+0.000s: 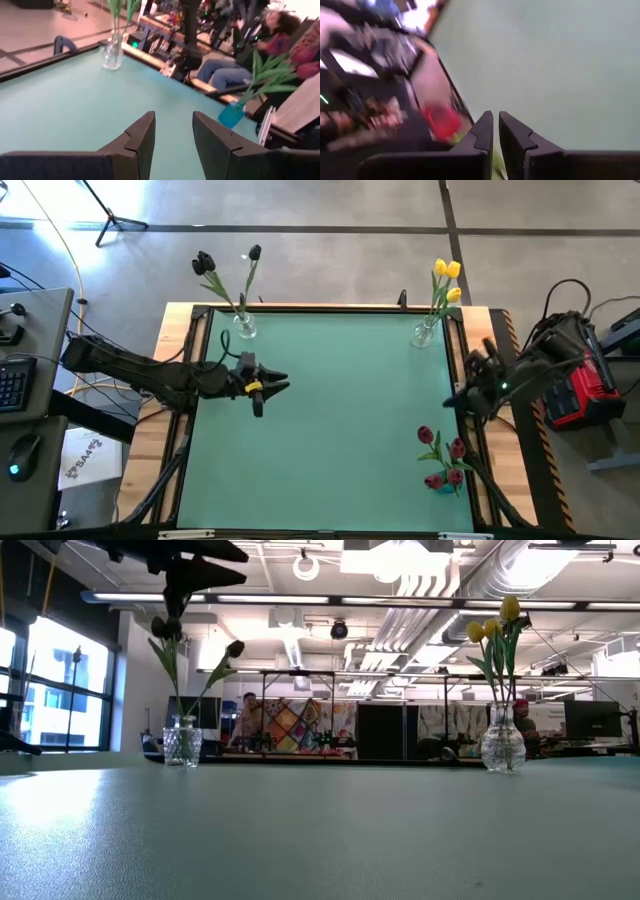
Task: Sort flowers into vase by color
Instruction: Return to Home Position
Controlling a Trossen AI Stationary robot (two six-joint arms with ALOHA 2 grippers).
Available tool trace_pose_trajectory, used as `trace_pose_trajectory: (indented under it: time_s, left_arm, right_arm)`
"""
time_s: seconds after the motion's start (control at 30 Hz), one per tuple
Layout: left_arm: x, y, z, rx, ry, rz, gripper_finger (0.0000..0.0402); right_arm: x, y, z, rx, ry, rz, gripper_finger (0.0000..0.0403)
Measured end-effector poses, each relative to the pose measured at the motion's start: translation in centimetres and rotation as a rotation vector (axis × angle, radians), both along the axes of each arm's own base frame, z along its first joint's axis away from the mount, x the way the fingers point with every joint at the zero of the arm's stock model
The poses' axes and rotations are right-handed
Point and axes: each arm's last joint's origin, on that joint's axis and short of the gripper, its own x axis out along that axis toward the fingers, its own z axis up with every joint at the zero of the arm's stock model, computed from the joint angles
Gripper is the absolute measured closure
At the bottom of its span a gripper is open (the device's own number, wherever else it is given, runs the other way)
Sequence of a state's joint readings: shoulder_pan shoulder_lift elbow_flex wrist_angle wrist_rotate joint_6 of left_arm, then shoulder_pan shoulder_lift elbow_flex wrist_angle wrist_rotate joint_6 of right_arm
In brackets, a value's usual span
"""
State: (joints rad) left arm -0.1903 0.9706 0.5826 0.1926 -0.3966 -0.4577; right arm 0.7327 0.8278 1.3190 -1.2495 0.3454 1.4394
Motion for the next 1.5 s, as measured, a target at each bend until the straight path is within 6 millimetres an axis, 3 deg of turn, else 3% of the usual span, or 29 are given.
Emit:
trace_pose_trajectory:
  time_s: [0.17, 0.37, 0.53, 0.7, 0.93, 1.2, 1.5]
  left_arm:
    - [-0.6, 0.2, -1.0, -0.027, 0.023, -0.039, 0.0284]
    - [-0.7, 0.2, -1.2, -0.031, 0.029, -0.047, 0.0284]
    - [-1.8, 0.6, 0.2, -0.022, -0.046, -0.075, 0.0287]
    - [-3.4, 1.4, 1.8, 0.006, -0.131, -0.099, 0.032]
    - [-3.4, 2.5, 1.9, 0.047, -0.127, -0.105, 0.0391]
    - [-2.9, 3.7, 1.4, 0.105, -0.085, -0.028, 0.0399]
    - [-3.2, 5.2, 1.5, 0.204, -0.052, 0.118, 0.0401]
  right_arm:
    - [0.5, -0.3, 1.0, -0.035, -0.174, -0.125, 0.0384]
    - [2.6, 0.8, 1.0, -0.086, -0.2, -0.172, 0.0384]
    - [5.2, 1.9, 1.1, -0.301, -0.277, -0.2, 0.0384]
    - [7.0, 2.4, 2.2, -0.548, -0.408, -0.168, 0.0397]
    - [8.7, 0.8, 3.9, -0.707, -0.539, -0.036, 0.0402]
    - [9.4, -2.1, 4.1, -0.802, -0.629, 0.137, 0.0403]
    - [7.5, -5.9, -0.5, -0.798, -0.835, 0.177, 0.0403]
